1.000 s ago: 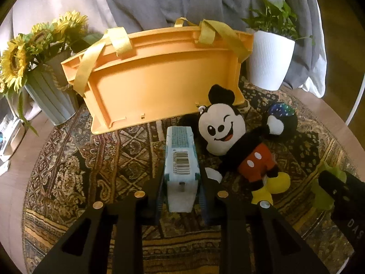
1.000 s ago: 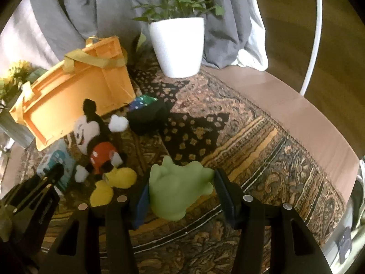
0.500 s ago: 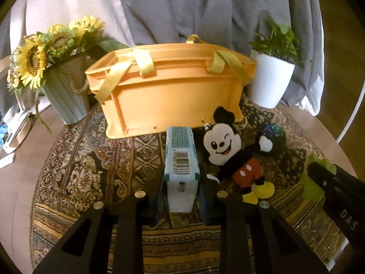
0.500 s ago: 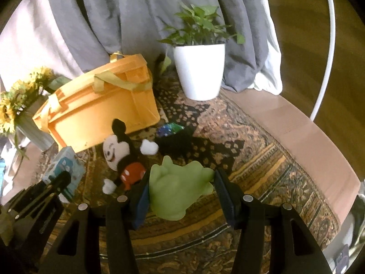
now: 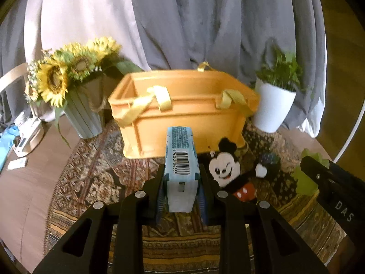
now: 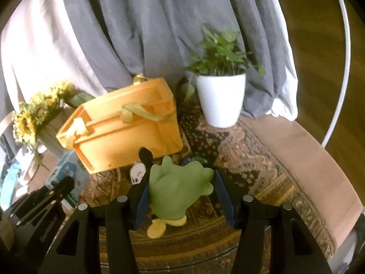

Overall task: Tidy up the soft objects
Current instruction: 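Carry the box in the left tool while the right tool carries the green plush over the crate, then open the left tool dropping the box while the right tool drops the green plush into the crate, then withdraw both open tools from the crate toward the Mickey plush, then grasp the Mickey Mouse plush with the left tool while the right tool grasps the black-green ball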

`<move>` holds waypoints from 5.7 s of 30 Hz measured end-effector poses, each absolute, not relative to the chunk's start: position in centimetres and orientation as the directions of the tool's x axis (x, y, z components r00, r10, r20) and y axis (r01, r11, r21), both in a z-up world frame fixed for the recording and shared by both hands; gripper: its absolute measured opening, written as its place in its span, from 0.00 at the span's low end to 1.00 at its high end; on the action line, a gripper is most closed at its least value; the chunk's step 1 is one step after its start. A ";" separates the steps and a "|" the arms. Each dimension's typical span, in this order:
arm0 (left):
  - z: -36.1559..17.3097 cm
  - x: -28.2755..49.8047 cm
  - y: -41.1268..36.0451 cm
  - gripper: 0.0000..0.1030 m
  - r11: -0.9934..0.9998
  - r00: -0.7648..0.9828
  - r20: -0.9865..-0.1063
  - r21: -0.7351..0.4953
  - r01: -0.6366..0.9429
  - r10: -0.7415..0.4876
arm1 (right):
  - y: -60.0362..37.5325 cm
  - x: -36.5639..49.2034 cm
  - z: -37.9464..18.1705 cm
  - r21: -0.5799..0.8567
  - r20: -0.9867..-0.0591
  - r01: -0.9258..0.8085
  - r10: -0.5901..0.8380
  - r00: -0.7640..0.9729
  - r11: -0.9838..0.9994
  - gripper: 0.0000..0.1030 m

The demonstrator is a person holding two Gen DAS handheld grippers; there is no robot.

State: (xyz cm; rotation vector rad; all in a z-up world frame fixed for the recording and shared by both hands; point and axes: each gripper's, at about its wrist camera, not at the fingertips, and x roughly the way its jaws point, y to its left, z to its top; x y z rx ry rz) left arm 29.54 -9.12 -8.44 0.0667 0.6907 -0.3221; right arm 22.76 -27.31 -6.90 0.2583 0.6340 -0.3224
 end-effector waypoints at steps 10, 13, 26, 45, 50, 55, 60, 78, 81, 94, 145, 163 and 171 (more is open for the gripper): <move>-4.7 29.5 -8.1 0.25 0.964 0.786 -0.567 -0.057 0.262 -0.247 | -26.9 24.4 -3.4 0.150 -0.534 0.291 -0.170 0.828 0.945 0.53; -3.7 29.6 -7.9 0.25 0.969 0.803 -0.549 -0.055 0.241 -0.231 | -26.8 25.1 -2.4 0.156 -0.510 0.266 -0.153 0.846 0.951 0.53; -0.4 31.4 -7.5 0.25 0.979 0.851 -0.485 -0.057 0.198 -0.201 | -26.6 28.9 0.7 0.163 -0.436 0.180 -0.093 0.895 0.970 0.53; 1.0 38.8 -8.0 0.25 0.980 0.876 -0.443 -0.042 0.193 -0.191 | -26.9 38.1 1.5 0.147 -0.421 0.136 -0.063 0.905 0.980 0.53; 0.2 41.3 -8.4 0.25 0.979 0.866 -0.460 -0.039 0.200 -0.195 | -27.2 41.0 0.6 0.139 -0.447 0.134 -0.058 0.893 0.981 0.53; -0.9 43.8 -9.1 0.25 0.978 0.856 -0.479 -0.024 0.206 -0.192 | -27.7 43.7 -0.4 0.135 -0.481 0.136 -0.055 0.875 0.982 0.53; -2.0 45.6 -9.9 0.25 0.977 0.846 -0.500 0.004 0.215 -0.185 | -28.4 46.4 -1.7 0.143 -0.544 0.138 -0.039 0.838 0.980 0.53; -6.3 52.8 -11.8 0.31 0.958 0.680 -0.701 -0.019 0.286 -0.217 | -28.7 52.7 -5.9 0.155 -0.754 0.117 0.041 0.656 0.981 0.55; -6.8 53.5 -11.9 0.53 0.959 0.660 -0.723 -0.016 0.282 -0.206 | -28.8 53.2 -6.6 0.170 -0.780 0.117 0.061 0.622 0.978 0.59; -6.0 51.8 -11.4 0.70 0.972 0.682 -0.709 -0.020 0.235 -0.179 | -28.8 50.9 -4.7 0.113 -0.725 0.126 -0.005 0.689 0.986 0.59; -4.7 35.4 -16.0 0.93 0.951 0.723 -0.638 -0.046 0.307 -0.264 | -35.0 32.5 -6.9 0.168 -0.717 0.259 -0.062 0.694 0.951 0.65; -11.5 38.2 -17.2 0.92 0.929 0.520 -0.798 -0.126 0.349 -0.304 | -35.6 33.9 -13.3 0.234 -0.841 0.309 0.033 0.540 0.922 0.65; -13.5 39.3 -17.9 0.92 0.916 0.470 -0.817 -0.161 0.369 -0.333 | -36.1 34.7 -14.8 0.252 -0.862 0.342 0.048 0.505 0.905 0.65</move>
